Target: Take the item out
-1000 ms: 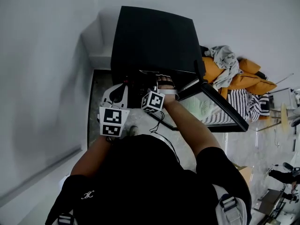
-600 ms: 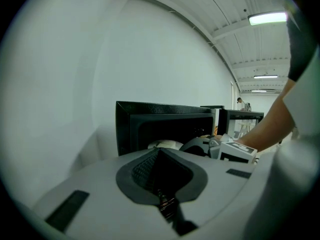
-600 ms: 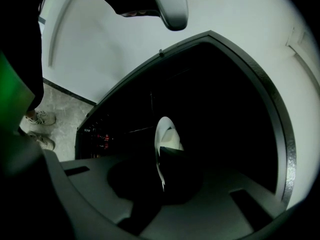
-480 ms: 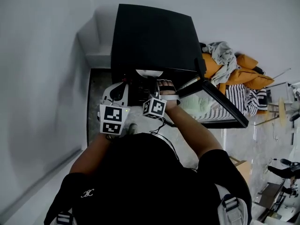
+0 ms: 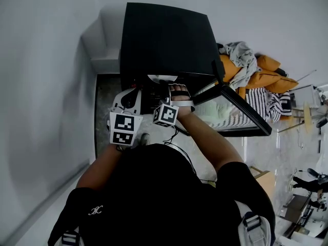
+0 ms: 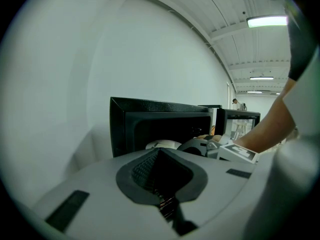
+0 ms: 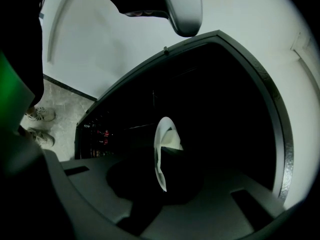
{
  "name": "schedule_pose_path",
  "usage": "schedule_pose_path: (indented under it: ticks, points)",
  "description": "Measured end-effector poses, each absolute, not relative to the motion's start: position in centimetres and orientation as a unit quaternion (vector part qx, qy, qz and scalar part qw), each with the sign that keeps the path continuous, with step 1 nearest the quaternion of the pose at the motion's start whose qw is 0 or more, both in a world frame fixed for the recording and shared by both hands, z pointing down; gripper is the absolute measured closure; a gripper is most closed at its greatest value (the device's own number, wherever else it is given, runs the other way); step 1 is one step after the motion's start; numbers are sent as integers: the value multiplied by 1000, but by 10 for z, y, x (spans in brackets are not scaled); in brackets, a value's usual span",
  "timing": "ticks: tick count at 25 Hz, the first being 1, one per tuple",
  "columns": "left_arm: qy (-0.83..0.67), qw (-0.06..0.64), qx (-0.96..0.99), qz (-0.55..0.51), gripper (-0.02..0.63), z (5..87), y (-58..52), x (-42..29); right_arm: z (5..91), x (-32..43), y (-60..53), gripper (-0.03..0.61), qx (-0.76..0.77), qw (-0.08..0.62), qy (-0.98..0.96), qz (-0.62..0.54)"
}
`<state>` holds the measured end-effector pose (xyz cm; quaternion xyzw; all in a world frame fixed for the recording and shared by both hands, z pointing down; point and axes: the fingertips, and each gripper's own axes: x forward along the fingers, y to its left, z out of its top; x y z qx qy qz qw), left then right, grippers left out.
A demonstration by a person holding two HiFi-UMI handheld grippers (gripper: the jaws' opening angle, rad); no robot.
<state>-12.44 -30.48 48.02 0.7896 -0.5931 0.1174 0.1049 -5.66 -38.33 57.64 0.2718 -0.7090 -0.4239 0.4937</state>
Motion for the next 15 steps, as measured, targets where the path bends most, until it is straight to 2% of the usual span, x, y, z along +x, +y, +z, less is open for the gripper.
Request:
schedule_pose_path:
  ticks: [15]
  points:
    - [-595, 110, 788, 117, 604, 485, -299, -135, 553, -61, -381, 557, 306, 480, -686, -454]
